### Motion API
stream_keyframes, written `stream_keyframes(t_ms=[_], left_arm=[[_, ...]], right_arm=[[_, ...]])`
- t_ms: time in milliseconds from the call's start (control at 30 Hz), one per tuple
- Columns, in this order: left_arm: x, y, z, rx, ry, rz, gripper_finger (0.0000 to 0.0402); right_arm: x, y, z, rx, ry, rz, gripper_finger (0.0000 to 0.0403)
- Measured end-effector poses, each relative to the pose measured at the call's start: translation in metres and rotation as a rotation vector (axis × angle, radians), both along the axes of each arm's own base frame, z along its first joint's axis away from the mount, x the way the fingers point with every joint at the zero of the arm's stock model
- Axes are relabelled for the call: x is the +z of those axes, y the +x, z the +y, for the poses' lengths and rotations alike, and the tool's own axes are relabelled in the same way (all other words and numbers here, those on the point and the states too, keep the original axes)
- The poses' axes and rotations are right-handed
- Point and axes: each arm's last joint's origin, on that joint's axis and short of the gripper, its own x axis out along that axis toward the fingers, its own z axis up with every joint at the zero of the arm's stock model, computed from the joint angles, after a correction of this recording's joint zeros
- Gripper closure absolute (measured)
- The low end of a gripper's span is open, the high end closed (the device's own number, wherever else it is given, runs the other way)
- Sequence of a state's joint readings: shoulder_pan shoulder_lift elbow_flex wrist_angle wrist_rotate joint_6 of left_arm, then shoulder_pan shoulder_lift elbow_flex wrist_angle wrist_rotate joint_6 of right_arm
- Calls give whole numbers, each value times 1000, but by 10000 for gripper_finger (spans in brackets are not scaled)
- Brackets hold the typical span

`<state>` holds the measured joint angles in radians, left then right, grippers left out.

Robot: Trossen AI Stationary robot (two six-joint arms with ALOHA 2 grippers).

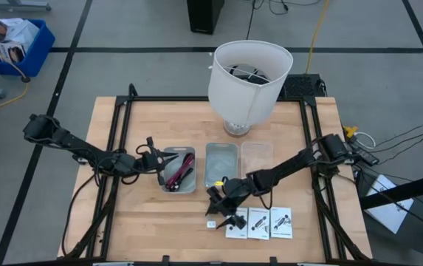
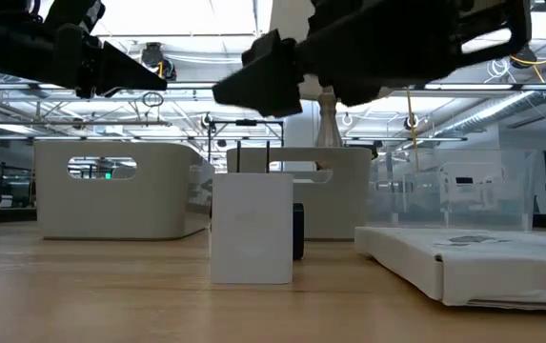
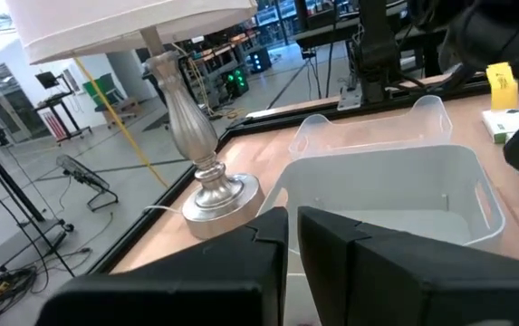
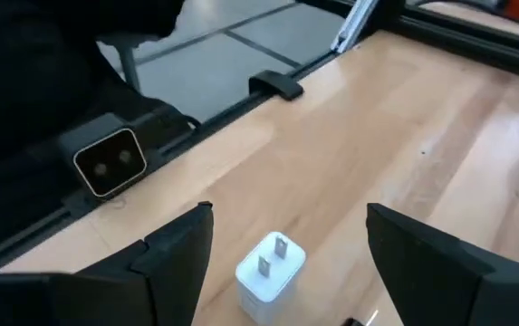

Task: Pick and place items into bin
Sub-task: Put the white charger adapter into the right gray bin

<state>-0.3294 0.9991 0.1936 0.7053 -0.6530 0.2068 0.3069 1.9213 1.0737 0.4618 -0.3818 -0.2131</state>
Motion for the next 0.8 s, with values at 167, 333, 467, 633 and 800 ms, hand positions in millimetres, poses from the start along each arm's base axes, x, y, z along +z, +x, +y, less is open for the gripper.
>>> stream_keyframes(t_ms=[167, 333, 467, 633, 800], left_arm=[[0, 0, 0, 2, -7, -2, 364], [0, 0, 0, 3, -15, -1, 364], [-1, 0, 0, 6, -36, 0, 364], [-5, -1, 0, 7, -32, 35, 364], [-7, -1, 0, 7, -29, 51, 364]], right_arm=[[-6, 0, 5, -5, -9, 4, 125], [-12, 0, 13, -30, -26, -14, 125], [-12, 0, 17, -73, -41, -30, 129], [-18, -1, 20, -72, -70, -28, 137], [-19, -1, 19, -68, -76, -26, 144]])
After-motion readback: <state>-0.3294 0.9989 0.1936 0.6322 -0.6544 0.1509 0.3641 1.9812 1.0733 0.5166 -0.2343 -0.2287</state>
